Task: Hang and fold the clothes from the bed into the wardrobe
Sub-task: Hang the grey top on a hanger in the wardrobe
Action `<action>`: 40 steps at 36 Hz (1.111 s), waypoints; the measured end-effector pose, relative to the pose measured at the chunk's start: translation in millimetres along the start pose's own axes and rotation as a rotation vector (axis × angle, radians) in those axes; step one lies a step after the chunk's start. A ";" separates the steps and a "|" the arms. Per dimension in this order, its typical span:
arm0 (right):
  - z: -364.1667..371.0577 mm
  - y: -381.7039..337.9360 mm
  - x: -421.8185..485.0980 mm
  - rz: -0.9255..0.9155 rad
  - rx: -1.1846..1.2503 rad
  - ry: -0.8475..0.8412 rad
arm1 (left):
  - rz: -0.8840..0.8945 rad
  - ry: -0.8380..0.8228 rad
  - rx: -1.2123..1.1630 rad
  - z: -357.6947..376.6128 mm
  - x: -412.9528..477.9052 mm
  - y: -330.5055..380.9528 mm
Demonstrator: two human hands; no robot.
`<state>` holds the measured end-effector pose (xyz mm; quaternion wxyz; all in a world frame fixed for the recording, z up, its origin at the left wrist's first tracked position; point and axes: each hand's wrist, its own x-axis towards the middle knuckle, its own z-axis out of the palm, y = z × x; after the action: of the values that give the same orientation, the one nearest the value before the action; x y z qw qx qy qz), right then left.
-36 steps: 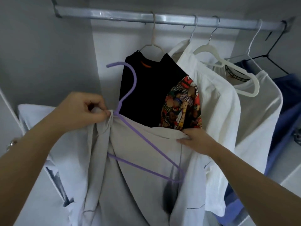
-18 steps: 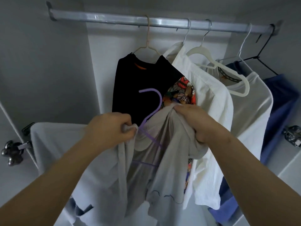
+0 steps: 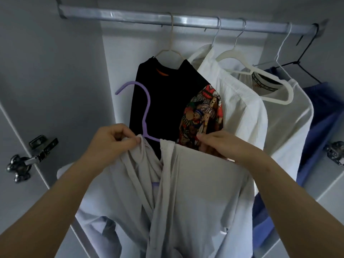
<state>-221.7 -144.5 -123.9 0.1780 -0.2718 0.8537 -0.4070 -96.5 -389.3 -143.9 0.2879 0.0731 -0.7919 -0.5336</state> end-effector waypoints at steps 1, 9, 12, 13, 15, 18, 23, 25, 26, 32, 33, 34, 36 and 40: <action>-2.3 -2.6 -4.8 -0.034 -0.023 -0.035 | 0.001 0.014 -0.006 -0.7 0.5 0.8; 28.1 -24.3 -11.5 -0.246 -0.063 -0.317 | 0.006 -0.208 -0.014 16.4 -3.4 19.3; 35.3 -17.5 -11.9 -0.270 0.162 -0.291 | 0.029 -0.142 -0.056 17.6 1.2 25.0; 36.2 -14.5 -12.2 -0.272 0.203 -0.265 | 0.031 -0.082 -0.073 16.3 4.0 26.4; 36.7 -10.2 -12.5 -0.271 0.252 -0.224 | 0.057 0.086 -0.074 12.8 10.1 29.6; 36.7 -9.0 -12.9 -0.257 0.228 -0.165 | 0.171 0.332 -0.064 8.2 11.4 40.4; 34.5 -6.4 -8.8 -0.233 0.261 -0.003 | 0.132 -0.328 -0.136 0.4 -5.4 56.1; 34.6 -6.2 -7.8 -0.240 0.291 0.030 | 0.065 -0.442 -0.049 1.5 -7.1 50.8; 34.6 -6.4 -7.4 -0.246 0.302 0.041 | 0.067 -0.339 0.017 3.0 -5.1 46.7; 33.4 -10.4 -6.1 -0.262 0.342 0.067 | -0.023 -0.138 0.681 7.7 12.0 24.6; 32.9 -11.5 -6.4 -0.265 0.352 0.067 | -0.044 -0.206 0.696 9.8 13.3 21.5; 32.0 -11.0 -5.5 -0.267 0.358 0.063 | -0.036 -0.256 0.694 12.4 14.6 19.3; 29.9 -10.3 -4.1 -0.258 0.363 0.048 | 0.016 -0.303 0.579 15.8 16.5 18.9; 25.4 -10.5 -8.4 -0.252 0.353 -0.007 | -0.021 -0.306 0.283 15.3 25.5 22.9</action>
<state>-198.3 -160.1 -130.3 0.1737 -0.3424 0.7277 -0.5683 -121.3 -378.2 -118.0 0.1456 0.0392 -0.8927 -0.4247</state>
